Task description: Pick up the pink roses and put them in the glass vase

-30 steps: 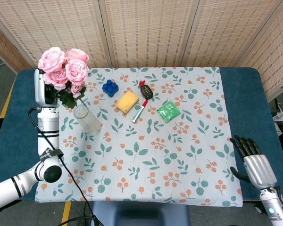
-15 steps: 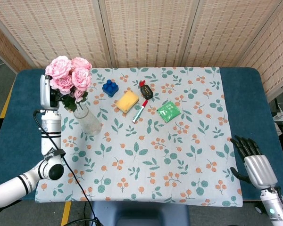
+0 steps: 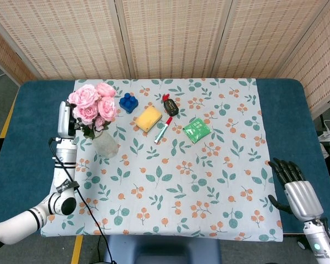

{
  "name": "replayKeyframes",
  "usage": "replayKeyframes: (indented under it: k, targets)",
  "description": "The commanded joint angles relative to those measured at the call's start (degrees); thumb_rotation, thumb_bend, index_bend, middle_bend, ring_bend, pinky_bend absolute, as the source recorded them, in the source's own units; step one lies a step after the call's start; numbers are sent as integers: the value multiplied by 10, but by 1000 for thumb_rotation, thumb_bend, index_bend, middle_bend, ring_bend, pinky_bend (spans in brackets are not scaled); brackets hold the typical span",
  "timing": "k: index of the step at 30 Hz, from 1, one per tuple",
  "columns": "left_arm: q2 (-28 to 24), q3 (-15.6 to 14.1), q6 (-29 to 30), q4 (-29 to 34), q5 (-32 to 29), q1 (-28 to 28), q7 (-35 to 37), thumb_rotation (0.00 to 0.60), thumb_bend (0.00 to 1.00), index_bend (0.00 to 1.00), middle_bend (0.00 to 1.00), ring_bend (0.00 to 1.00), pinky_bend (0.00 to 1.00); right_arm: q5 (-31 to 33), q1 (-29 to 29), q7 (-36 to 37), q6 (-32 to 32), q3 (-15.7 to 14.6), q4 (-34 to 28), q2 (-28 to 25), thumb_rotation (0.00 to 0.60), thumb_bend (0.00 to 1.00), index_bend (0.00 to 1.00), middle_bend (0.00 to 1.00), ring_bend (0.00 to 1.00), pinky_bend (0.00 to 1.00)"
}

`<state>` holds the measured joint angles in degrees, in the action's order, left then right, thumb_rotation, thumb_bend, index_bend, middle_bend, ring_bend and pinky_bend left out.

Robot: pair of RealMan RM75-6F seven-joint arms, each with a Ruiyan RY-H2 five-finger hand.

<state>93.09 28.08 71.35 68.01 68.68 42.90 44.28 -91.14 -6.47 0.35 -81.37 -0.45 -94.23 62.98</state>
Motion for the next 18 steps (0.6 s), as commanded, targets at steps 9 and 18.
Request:
replayKeyframes:
  k: [9,18]
  targets:
    - [-20,-56,-26,18,54,-25,54,600,321,0,0,0,150,-3,0,1,-1,-1,-1,0,600,211,0,0,0,0]
    - [-46,-93,-3,51,88,-61,57,600,307,0,0,0,136,-10,1,3,-4,-4,-3,-3,600,211,0,0,0,0]
